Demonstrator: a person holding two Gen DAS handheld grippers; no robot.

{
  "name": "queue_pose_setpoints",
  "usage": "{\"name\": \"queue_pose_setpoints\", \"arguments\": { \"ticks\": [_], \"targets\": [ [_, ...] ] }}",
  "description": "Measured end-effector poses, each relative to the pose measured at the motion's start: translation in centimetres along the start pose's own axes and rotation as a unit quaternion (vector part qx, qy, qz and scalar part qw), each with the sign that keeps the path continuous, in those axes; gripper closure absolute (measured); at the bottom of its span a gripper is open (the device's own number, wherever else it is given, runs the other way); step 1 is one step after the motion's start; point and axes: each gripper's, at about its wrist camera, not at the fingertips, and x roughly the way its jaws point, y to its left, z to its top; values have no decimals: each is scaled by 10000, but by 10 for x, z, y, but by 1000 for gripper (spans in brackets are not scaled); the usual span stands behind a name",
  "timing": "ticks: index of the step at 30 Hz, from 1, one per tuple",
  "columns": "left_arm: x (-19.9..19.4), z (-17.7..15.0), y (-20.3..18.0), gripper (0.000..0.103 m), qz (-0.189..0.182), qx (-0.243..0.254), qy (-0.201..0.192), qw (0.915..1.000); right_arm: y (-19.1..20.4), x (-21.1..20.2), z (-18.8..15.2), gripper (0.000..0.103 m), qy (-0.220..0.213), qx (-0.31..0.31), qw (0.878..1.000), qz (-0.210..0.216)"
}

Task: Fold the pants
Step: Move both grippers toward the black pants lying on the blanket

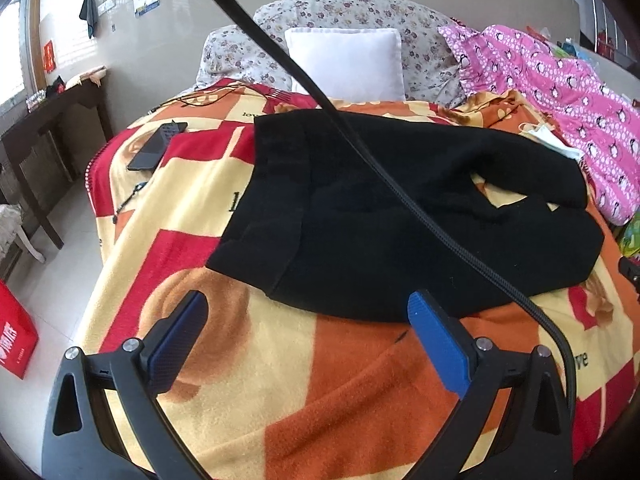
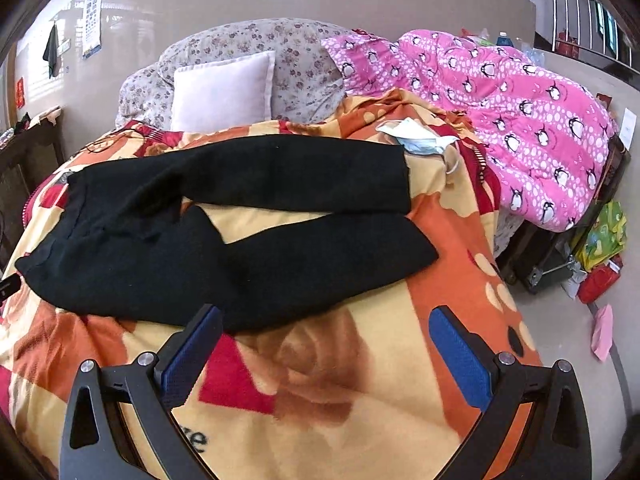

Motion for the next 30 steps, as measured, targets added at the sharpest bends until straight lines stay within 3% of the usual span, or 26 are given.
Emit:
{"name": "queue_pose_setpoints", "arguments": {
  "ticks": [6,30],
  "targets": [
    [5,1,2,2,-192,-134,143,9996,-10,6,3,1,86,142,9998,-89],
    [20,-2,22,2,-181,-538,427,9975,-16,23,8,1,218,241,9993,-176]
  ]
}}
